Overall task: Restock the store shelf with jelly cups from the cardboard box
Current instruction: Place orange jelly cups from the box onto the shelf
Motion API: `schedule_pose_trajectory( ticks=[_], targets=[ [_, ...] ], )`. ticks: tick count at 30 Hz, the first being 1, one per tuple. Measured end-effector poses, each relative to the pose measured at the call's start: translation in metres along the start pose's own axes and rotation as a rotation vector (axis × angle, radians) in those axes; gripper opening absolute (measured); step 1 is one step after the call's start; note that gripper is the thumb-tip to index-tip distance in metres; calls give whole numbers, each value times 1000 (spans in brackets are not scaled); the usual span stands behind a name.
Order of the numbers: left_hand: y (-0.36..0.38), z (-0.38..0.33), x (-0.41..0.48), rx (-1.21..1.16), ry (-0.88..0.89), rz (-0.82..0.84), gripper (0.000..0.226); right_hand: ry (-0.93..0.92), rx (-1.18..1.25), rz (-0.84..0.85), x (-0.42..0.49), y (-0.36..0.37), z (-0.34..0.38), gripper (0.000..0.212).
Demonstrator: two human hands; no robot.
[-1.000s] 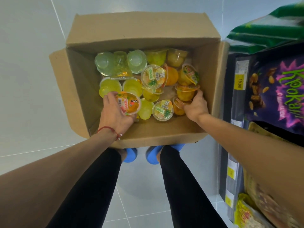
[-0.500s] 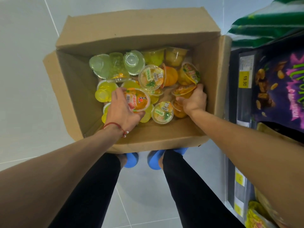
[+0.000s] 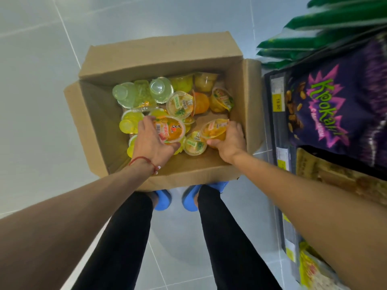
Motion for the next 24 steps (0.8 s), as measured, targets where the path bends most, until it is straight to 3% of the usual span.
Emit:
schedule_pose_trajectory(
  ticks=[7,14,17,24],
  targets=[
    [-37,-42,-50,-8,62,58,101,-15,237,-54,-94,-34,4,77],
    [-90,-73,-79,98,247,129,96,49,621,-359,-182,-52,17,83],
    [-109,-84,-99,107,334,170,95,70,772,-496,-224,-44,24,75],
    [-136,-106,-180,109,546,228,90,50,949,-646,-337,-23,28,70]
  ],
)
Point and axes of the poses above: each hand's wrist, its own x-axis towards the middle knuckle, its own y-axis out of the palm, z = x × y, the point moved 7 cm from there along x, towards the middle knuckle, and after that the axes turned 10 degrees about -x, right-handed, at the moved point
